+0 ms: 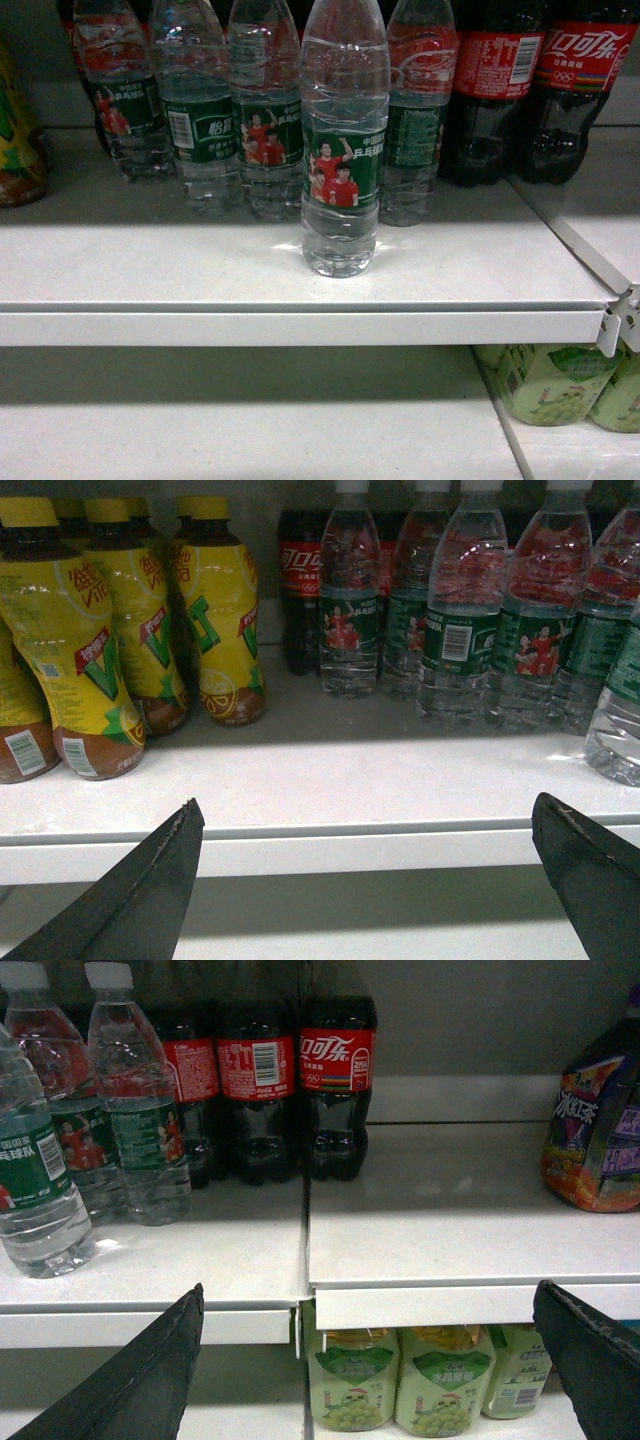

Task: Move water from second to third shelf

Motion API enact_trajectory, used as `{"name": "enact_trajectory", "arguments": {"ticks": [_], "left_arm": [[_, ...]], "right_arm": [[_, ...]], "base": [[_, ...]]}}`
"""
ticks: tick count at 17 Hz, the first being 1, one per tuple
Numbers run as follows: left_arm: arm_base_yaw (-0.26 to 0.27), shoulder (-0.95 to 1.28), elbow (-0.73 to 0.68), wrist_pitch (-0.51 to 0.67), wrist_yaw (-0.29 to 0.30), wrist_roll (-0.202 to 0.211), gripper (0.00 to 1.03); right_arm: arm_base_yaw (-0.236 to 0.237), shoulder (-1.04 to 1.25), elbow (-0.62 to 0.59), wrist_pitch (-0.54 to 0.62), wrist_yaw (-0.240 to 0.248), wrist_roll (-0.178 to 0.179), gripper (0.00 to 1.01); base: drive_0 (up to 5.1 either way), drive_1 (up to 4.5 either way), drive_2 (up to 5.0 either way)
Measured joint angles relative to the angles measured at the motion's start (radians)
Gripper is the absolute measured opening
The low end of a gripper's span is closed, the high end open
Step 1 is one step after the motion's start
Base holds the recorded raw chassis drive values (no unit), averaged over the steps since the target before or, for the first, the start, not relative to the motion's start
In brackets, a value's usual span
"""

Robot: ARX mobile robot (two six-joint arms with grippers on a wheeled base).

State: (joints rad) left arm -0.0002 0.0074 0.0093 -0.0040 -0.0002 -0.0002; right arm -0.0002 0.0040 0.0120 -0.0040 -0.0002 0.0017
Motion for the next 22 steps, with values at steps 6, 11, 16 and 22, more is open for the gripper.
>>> {"name": "enact_trajectory", "arguments": {"ticks": [6, 11, 16, 22], "left_arm": [[0.000, 0.000, 0.000, 0.000, 0.000, 0.000, 0.98], [0.000, 0.000, 0.000, 0.000, 0.000, 0.000, 0.98], [0.000, 0.000, 0.000, 0.000, 0.000, 0.000, 0.98], [0.000, 0.000, 0.000, 0.000, 0.000, 0.000, 0.98]], "right_arm": [[0.000, 0.000, 0.000, 0.000, 0.000, 0.000, 0.98], [0.000, 0.000, 0.000, 0.000, 0.000, 0.000, 0.98], [0.000, 0.000, 0.000, 0.000, 0.000, 0.000, 0.98], [0.000, 0.000, 0.000, 0.000, 0.000, 0.000, 0.98]], "base": [[0.0, 0.00, 0.0], [0.0, 0.00, 0.0], [0.0, 0.00, 0.0], [0.0, 0.00, 0.0]]}}
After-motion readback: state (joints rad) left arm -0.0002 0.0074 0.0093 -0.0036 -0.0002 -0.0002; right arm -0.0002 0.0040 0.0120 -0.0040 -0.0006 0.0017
